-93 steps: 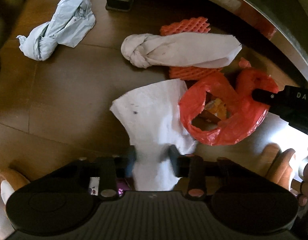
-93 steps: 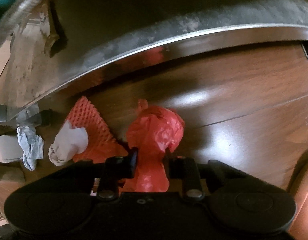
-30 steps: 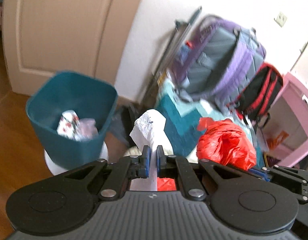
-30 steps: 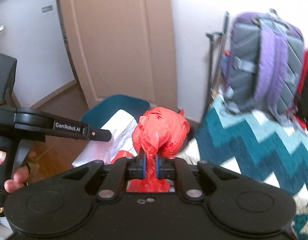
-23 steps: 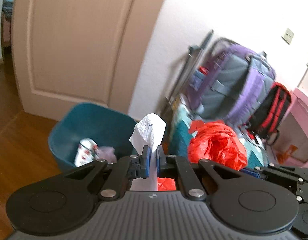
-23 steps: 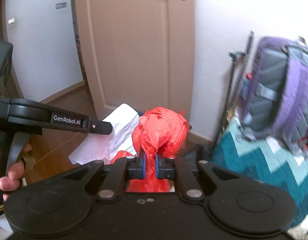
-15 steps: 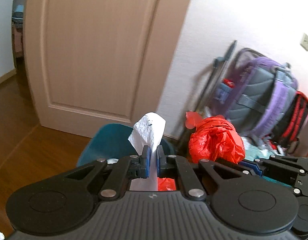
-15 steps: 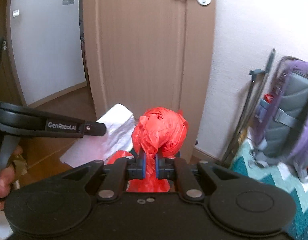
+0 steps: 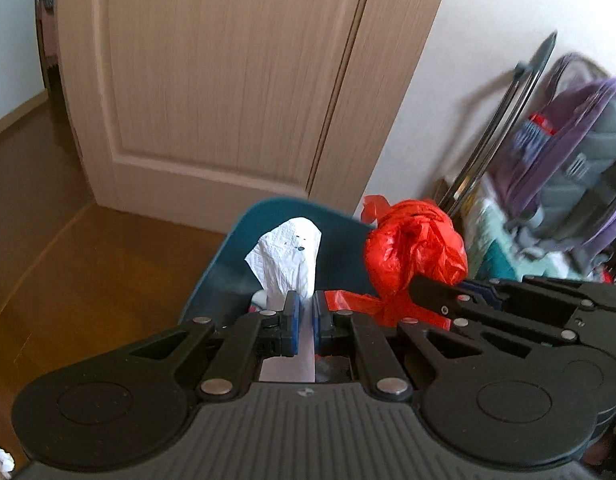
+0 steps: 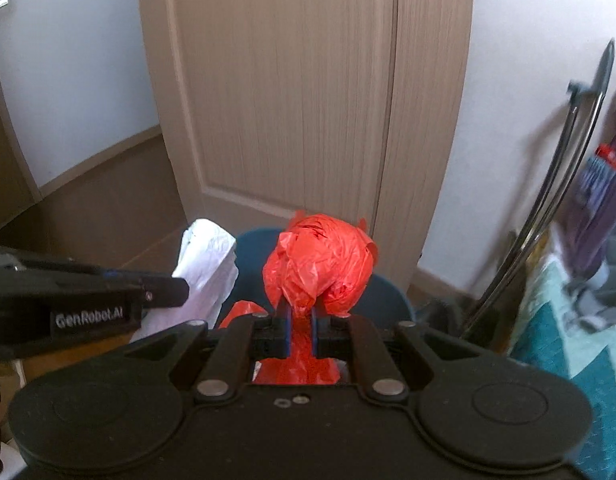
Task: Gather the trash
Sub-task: 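Carry the white paper with the left tool while the right tool carries the red bag to the wastebasket, then open the left tool over the wastebasket while the right tool releases the red bag inside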
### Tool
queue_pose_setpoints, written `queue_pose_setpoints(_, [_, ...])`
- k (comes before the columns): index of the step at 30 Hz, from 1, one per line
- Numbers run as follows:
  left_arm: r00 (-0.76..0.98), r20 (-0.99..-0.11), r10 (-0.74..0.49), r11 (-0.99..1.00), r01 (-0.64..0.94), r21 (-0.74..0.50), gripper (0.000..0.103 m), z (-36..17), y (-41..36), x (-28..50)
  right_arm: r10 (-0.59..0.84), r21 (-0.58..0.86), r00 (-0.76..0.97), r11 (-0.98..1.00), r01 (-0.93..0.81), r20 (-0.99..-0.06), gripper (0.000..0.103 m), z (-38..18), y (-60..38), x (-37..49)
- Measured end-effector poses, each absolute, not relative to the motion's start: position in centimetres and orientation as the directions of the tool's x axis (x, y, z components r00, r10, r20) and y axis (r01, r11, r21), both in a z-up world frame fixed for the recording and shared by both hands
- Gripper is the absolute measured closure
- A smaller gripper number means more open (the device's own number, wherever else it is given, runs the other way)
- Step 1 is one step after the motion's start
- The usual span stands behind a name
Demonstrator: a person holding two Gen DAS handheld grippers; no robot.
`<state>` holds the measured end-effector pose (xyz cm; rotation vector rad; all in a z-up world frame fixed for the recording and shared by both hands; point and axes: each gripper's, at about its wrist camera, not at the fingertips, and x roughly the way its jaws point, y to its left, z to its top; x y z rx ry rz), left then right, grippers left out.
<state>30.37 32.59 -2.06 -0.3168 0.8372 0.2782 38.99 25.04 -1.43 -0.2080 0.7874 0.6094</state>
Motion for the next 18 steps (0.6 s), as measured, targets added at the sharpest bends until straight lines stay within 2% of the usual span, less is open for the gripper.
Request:
queue_pose_setpoints(7, [0.579, -0.812, 0.075, 0.916, -0.362, -0.173, 0.096, -6.5, 33.1, 31.9, 0.407, 0.052, 0.491, 0.807, -0.588, -0.771, 0.089, -5.0, 24.9, 40.3])
queue_pose_setpoints(13, [0.532, -0.845, 0.060, 0.919, -0.360, -0.162, 0.096, -8.9, 32.4, 32.3, 0.407, 0.063, 0.455, 0.796, -0.602, -0.792, 0.083, -5.6, 24.4, 40.7])
queue_pose_setpoints(16, [0.516, -0.855, 0.044, 0.918, -0.360, -0.170, 0.096, -9.7, 32.4, 32.2, 0.406, 0.056, 0.455, 0.792, -0.608, -0.792, 0.079, -5.3, 24.1, 40.2])
queue_pose_setpoints(18, [0.504, -0.862, 0.045, 0.914, -0.369, -0.168, 0.095, -10.1, 32.2, 32.3, 0.403, 0.057, 0.454, 0.794, -0.605, -0.795, 0.073, -5.2, 24.0, 39.9])
